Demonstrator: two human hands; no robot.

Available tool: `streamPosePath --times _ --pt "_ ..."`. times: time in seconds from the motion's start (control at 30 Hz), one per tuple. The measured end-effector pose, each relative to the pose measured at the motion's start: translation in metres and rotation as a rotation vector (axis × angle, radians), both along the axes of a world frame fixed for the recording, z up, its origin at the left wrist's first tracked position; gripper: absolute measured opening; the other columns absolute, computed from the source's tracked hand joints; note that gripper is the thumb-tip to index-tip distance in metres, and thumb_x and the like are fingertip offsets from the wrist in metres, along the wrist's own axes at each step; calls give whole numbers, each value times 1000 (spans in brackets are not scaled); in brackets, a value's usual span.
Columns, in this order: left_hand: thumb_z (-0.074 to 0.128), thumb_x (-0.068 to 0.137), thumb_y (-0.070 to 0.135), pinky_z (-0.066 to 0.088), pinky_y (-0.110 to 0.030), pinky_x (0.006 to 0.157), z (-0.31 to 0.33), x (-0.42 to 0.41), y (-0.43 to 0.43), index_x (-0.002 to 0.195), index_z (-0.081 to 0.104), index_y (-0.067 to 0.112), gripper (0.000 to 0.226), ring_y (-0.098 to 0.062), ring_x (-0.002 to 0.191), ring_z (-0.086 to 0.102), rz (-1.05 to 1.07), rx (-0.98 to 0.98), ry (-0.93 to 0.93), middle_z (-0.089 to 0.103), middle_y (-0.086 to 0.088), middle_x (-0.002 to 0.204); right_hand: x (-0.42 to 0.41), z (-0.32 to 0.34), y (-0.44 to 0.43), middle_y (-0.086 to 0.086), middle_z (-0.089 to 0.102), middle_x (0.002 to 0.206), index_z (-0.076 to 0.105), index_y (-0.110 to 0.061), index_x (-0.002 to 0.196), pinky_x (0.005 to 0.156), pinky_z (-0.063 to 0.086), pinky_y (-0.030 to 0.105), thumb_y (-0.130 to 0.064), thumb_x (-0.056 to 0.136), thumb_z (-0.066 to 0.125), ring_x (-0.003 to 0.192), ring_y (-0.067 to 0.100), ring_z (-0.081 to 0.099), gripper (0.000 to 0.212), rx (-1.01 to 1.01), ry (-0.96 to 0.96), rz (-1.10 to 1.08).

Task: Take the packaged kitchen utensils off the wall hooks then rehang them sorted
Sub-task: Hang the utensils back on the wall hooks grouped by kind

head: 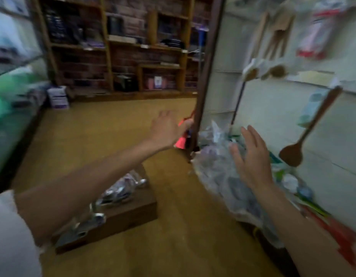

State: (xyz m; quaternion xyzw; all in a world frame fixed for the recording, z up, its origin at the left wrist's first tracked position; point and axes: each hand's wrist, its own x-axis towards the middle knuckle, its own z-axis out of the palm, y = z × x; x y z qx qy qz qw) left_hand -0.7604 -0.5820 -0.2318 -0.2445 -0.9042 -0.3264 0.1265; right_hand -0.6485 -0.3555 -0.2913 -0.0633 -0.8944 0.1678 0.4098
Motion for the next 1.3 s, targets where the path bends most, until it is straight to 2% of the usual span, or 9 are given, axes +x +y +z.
streamPosePath --times 0.17,0.33,0.43,0.6,0.77,0.9,1.0,1.07,1.3 --pt "31 82 77 23 -48 118 -37 -50 -125 152 31 16 93 -31 145 26 192 -22 -33 30 -11 158 -87 -20 -114 12 39 156 44 -12 147 116 29 45 -52 98 45 144 27 33 64 32 -77 161" --pt "31 91 73 16 -52 119 -80 -83 -207 155 23 18 84 -30 148 17 284 -67 -71 21 -13 161 -145 -45 -196 12 40 155 45 -9 147 117 30 44 -52 98 44 144 26 34 65 90 -123 311" --pt "33 93 68 16 -52 119 -99 -97 -240 155 23 19 79 -29 149 14 338 -66 -53 19 -11 161 -178 -62 -234 9 36 158 40 -12 150 118 31 46 -60 98 32 147 25 30 72 102 -175 355" --pt "35 95 65 15 -51 120 -135 -116 -280 155 20 21 76 -27 149 14 381 -53 -73 19 -9 162 -220 -93 -299 5 25 163 32 -17 154 120 25 45 -56 100 38 150 21 22 67 56 -263 418" --pt "39 100 51 24 -44 117 -195 -143 -303 153 28 14 66 -27 145 24 368 -24 -139 30 -9 157 -250 -148 -346 -1 19 165 26 -22 156 119 19 40 -62 99 34 151 18 17 71 41 -423 435" --pt "45 102 36 33 -46 110 -245 -172 -299 144 42 9 50 -30 134 39 370 22 -243 48 -12 143 -270 -201 -364 2 36 158 34 -20 153 115 34 45 -71 95 26 144 22 34 77 34 -542 411" --pt "48 102 29 43 -46 99 -277 -195 -288 129 54 10 34 -30 114 57 353 15 -380 64 -13 116 -281 -238 -369 1 41 155 35 -21 152 110 40 47 -54 96 50 140 23 40 67 -30 -631 397" --pt "50 101 29 49 -42 88 -297 -209 -280 115 59 9 26 -29 101 63 351 31 -443 68 -12 100 -279 -258 -371 1 44 153 33 -25 151 108 42 47 -50 95 55 138 23 43 66 -62 -701 390" --pt "62 92 44 46 -35 69 -335 -233 -243 121 52 5 50 -27 97 62 480 82 -644 64 -11 106 -277 -291 -360 -7 47 146 36 -30 147 108 41 42 -50 87 65 136 17 43 69 -25 -829 373"
